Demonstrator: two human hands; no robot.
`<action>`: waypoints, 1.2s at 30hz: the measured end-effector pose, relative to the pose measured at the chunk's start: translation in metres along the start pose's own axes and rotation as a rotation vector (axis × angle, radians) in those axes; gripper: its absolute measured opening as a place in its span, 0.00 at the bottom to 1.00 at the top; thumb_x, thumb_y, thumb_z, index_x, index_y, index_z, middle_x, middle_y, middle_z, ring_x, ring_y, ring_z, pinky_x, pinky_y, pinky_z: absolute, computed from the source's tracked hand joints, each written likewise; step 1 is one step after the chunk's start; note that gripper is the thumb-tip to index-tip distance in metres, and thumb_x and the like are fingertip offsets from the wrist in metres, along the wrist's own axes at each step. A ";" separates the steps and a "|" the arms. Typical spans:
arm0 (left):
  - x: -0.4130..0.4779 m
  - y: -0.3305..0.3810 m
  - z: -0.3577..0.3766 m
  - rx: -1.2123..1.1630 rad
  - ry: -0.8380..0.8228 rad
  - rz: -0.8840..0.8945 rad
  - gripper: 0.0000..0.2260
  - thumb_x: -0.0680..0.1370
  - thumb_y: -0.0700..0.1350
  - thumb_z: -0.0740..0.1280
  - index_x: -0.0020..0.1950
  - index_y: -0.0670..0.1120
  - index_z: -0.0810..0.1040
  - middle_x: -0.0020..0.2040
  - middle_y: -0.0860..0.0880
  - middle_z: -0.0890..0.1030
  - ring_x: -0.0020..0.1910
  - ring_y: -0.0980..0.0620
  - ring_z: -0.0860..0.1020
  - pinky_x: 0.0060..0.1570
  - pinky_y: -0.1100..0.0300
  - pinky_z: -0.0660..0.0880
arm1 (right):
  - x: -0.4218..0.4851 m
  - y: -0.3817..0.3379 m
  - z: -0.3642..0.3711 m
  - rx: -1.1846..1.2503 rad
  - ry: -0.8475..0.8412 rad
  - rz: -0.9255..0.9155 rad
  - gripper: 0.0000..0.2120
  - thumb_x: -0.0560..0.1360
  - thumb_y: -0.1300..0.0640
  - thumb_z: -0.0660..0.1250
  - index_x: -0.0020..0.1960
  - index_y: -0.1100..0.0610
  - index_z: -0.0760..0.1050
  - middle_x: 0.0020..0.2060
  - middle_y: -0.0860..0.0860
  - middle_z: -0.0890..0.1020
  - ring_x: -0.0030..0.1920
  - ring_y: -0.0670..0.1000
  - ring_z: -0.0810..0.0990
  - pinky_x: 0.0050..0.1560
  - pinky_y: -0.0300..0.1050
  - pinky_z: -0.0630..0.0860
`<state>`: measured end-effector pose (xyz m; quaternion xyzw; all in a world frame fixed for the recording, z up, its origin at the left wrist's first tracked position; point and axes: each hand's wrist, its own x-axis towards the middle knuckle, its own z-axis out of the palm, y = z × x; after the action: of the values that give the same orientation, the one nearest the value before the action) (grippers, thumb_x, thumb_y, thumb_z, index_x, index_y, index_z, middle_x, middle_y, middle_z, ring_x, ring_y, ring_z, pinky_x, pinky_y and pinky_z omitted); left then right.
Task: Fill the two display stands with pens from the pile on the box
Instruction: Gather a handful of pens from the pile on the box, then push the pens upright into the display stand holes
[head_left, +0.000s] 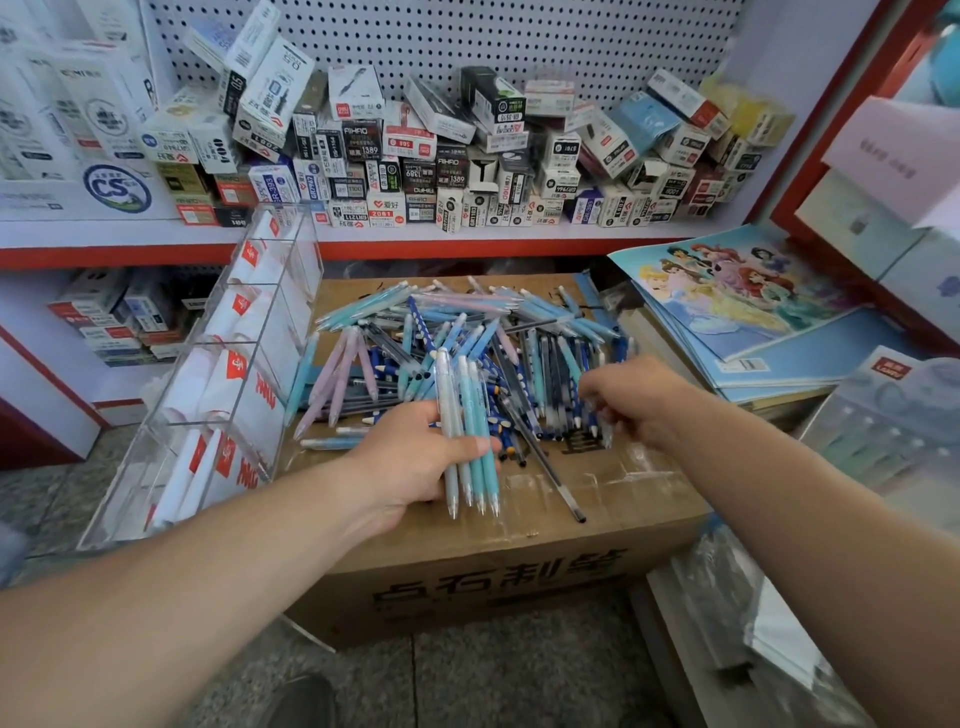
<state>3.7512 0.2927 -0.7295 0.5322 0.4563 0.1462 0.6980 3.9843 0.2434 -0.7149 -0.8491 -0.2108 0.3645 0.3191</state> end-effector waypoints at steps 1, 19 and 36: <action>0.000 0.001 0.001 -0.007 0.002 -0.003 0.11 0.76 0.36 0.74 0.56 0.46 0.80 0.52 0.42 0.87 0.54 0.42 0.85 0.60 0.40 0.80 | -0.006 0.002 -0.005 0.055 -0.029 0.035 0.05 0.74 0.64 0.66 0.50 0.61 0.78 0.32 0.54 0.72 0.28 0.49 0.68 0.27 0.42 0.63; -0.028 0.020 0.127 0.086 -0.209 0.116 0.10 0.77 0.38 0.73 0.57 0.47 0.81 0.51 0.47 0.88 0.54 0.47 0.85 0.59 0.43 0.80 | -0.128 0.087 -0.122 0.434 -0.136 -0.247 0.08 0.80 0.67 0.68 0.58 0.61 0.76 0.40 0.58 0.79 0.33 0.50 0.78 0.37 0.44 0.77; -0.020 0.015 0.241 0.244 -0.347 0.175 0.14 0.75 0.37 0.75 0.58 0.47 0.80 0.56 0.44 0.86 0.56 0.46 0.84 0.60 0.47 0.80 | -0.115 0.184 -0.208 0.234 0.520 -0.153 0.07 0.84 0.54 0.63 0.60 0.54 0.75 0.49 0.53 0.82 0.45 0.55 0.85 0.48 0.56 0.85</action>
<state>3.9361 0.1382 -0.7025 0.6673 0.2958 0.0560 0.6813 4.0896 -0.0360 -0.6768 -0.8530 -0.1416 0.1314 0.4849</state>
